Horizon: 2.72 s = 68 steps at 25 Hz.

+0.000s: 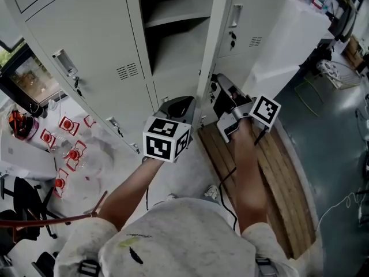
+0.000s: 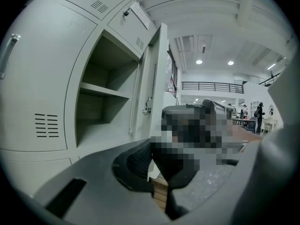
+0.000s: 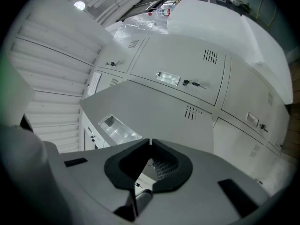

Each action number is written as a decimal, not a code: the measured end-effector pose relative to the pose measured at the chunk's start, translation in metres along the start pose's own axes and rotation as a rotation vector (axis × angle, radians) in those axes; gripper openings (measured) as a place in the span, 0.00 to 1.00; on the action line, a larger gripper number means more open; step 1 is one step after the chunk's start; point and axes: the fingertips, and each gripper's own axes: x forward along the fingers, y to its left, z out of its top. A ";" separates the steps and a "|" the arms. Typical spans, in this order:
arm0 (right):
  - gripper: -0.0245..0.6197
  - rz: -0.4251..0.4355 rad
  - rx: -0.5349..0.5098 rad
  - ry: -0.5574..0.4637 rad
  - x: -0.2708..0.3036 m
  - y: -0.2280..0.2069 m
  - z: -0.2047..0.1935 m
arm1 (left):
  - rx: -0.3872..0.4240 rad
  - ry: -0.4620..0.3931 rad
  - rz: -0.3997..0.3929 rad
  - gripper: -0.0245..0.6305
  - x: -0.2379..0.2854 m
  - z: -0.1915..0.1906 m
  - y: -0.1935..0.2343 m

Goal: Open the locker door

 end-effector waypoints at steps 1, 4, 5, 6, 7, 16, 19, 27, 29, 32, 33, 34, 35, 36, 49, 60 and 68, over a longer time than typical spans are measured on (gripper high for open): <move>0.06 0.000 -0.001 0.004 -0.003 -0.001 0.003 | -0.001 0.000 -0.004 0.05 0.004 0.000 -0.005; 0.06 0.008 0.000 0.018 -0.010 -0.003 0.011 | 0.001 0.000 -0.011 0.05 0.014 0.002 -0.017; 0.06 0.013 0.004 0.021 -0.012 -0.004 0.013 | 0.001 0.001 -0.010 0.05 0.016 0.003 -0.020; 0.06 0.017 0.008 0.023 -0.013 -0.005 0.015 | 0.000 0.001 -0.008 0.05 0.018 0.003 -0.021; 0.06 0.021 0.010 0.025 -0.015 -0.006 0.017 | -0.001 0.001 -0.003 0.05 0.020 0.003 -0.022; 0.06 0.015 -0.009 0.030 -0.032 -0.015 0.038 | -0.009 -0.003 0.019 0.05 0.037 0.006 -0.037; 0.07 0.006 -0.023 0.024 -0.038 -0.020 0.048 | -0.006 0.004 0.012 0.05 0.046 0.005 -0.046; 0.07 0.012 -0.010 0.003 -0.053 -0.031 0.074 | 0.005 0.017 0.001 0.05 0.064 0.006 -0.064; 0.07 0.019 -0.006 0.001 -0.054 -0.034 0.077 | 0.008 0.016 -0.001 0.05 0.068 0.007 -0.066; 0.07 0.019 0.001 -0.002 -0.058 -0.038 0.083 | 0.014 0.013 -0.003 0.05 0.074 0.009 -0.072; 0.07 0.017 0.001 -0.004 -0.060 -0.039 0.086 | 0.016 0.012 -0.003 0.05 0.077 0.010 -0.074; 0.07 0.015 0.001 -0.007 -0.061 -0.041 0.090 | 0.017 0.012 -0.003 0.05 0.079 0.011 -0.075; 0.07 0.011 0.001 -0.011 -0.063 -0.043 0.093 | 0.019 0.012 -0.004 0.05 0.081 0.012 -0.077; 0.07 0.008 0.000 -0.016 -0.064 -0.044 0.097 | 0.020 0.012 -0.005 0.05 0.084 0.013 -0.079; 0.07 -0.008 -0.003 -0.017 -0.072 -0.061 0.128 | 0.024 0.000 0.004 0.05 0.113 0.021 -0.099; 0.07 -0.030 0.000 -0.056 -0.076 -0.076 0.154 | 0.019 0.003 0.043 0.05 0.129 0.018 -0.103; 0.07 -0.023 0.001 -0.061 -0.076 -0.087 0.173 | 0.020 -0.004 0.063 0.05 0.143 0.021 -0.106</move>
